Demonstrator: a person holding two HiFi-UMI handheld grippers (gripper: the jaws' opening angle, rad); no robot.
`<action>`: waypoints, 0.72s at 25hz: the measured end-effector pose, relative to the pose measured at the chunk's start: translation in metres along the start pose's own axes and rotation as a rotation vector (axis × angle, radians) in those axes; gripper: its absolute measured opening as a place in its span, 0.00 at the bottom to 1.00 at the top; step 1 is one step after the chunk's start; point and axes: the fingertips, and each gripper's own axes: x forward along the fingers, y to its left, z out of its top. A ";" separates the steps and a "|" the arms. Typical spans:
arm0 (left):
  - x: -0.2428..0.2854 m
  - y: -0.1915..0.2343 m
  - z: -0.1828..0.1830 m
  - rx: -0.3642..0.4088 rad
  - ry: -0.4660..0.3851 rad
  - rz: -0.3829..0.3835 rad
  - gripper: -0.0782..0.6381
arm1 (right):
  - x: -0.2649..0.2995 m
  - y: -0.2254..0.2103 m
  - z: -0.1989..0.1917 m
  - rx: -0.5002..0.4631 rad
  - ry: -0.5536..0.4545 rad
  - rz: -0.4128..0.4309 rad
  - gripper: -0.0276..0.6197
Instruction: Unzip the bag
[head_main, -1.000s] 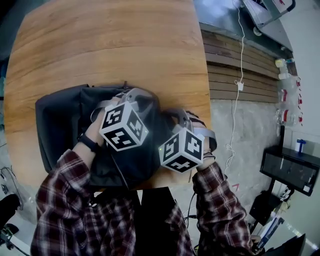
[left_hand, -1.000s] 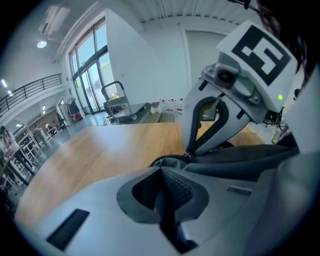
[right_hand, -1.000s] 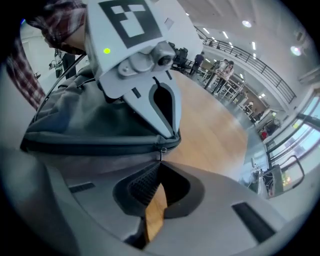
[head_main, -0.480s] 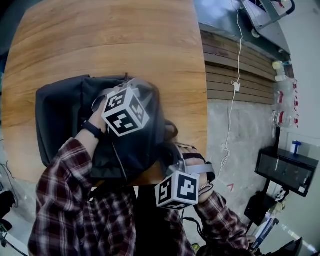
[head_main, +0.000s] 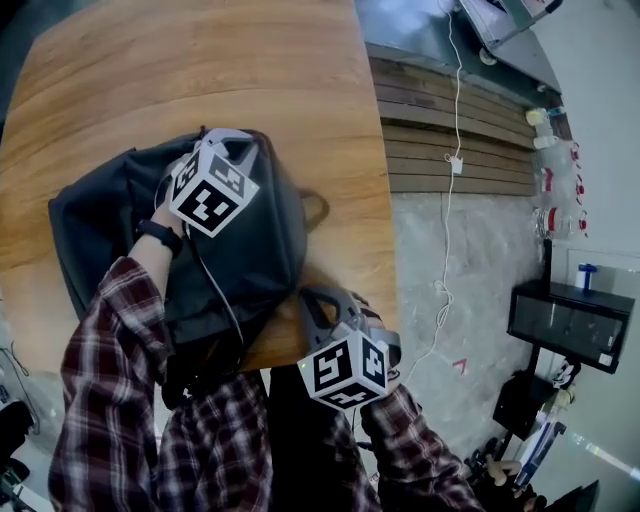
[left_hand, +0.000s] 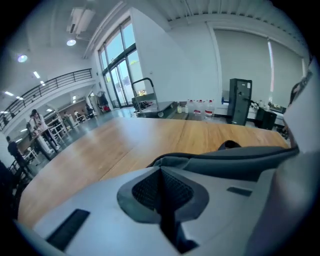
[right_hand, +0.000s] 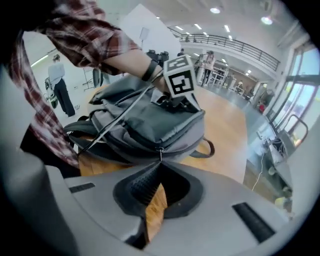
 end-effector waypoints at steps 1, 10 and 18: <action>-0.002 0.007 -0.005 -0.019 -0.002 0.038 0.12 | 0.005 -0.007 -0.002 0.026 -0.012 -0.005 0.06; -0.064 0.033 -0.078 -0.040 0.097 0.202 0.12 | 0.046 -0.049 0.025 0.019 -0.066 -0.030 0.06; -0.093 0.000 -0.100 -0.069 0.121 0.117 0.12 | 0.078 -0.084 0.061 -0.046 -0.079 -0.072 0.06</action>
